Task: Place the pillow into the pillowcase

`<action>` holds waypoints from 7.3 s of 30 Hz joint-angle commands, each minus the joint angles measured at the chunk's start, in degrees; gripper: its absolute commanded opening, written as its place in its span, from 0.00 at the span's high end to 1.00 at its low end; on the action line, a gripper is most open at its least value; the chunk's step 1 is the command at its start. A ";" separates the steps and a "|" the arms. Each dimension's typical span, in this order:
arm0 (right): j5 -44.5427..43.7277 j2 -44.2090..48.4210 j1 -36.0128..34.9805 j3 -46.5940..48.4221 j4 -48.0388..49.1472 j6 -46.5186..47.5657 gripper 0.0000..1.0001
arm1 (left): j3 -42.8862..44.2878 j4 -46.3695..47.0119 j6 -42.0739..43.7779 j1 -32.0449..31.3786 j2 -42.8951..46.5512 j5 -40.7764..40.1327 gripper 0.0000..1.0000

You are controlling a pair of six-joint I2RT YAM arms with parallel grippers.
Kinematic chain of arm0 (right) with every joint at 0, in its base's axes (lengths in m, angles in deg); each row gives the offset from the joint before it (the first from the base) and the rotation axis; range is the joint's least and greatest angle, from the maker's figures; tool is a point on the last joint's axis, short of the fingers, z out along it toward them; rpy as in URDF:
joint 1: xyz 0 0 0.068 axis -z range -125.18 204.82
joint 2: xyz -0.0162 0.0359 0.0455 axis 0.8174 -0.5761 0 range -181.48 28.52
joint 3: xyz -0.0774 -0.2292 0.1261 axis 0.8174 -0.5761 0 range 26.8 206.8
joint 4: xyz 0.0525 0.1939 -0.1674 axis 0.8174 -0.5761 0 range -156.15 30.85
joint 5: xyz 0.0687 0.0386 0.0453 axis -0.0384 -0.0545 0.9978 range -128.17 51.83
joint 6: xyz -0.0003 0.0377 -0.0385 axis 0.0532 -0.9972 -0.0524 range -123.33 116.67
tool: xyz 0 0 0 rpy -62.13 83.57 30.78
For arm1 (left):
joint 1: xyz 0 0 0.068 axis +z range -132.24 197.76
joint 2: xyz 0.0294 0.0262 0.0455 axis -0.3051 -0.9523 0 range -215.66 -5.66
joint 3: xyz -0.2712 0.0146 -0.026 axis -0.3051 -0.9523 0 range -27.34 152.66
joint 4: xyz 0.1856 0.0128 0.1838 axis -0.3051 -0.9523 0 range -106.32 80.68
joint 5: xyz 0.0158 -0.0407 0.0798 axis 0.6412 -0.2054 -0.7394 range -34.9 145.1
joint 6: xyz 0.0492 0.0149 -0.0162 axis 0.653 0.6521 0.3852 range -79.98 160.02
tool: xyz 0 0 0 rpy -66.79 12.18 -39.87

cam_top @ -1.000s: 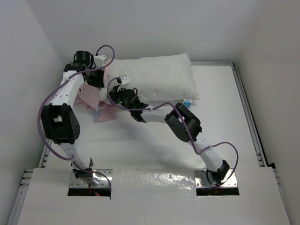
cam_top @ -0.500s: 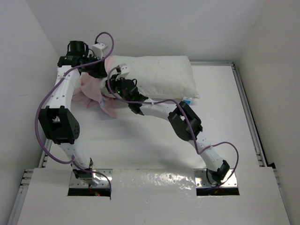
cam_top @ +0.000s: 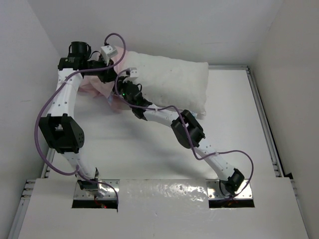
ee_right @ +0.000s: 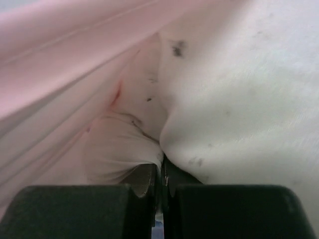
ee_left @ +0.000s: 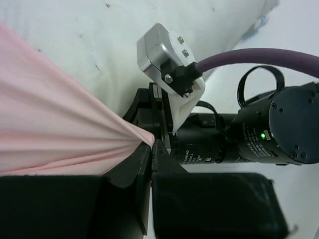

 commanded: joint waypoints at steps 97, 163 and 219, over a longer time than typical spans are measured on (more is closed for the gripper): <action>31.55 21.68 19.81 -11.54 -31.76 7.11 0.10 | 14.16 18.37 -26.53 -7.75 -19.38 -25.00 0.50; 5.34 46.79 14.54 -46.26 -15.28 25.29 0.68 | -4.53 13.79 -20.29 6.21 -0.05 -5.03 0.77; -11.76 22.63 4.78 -15.22 -14.45 10.19 1.00 | -23.02 22.79 -17.05 6.84 -1.28 0.31 1.00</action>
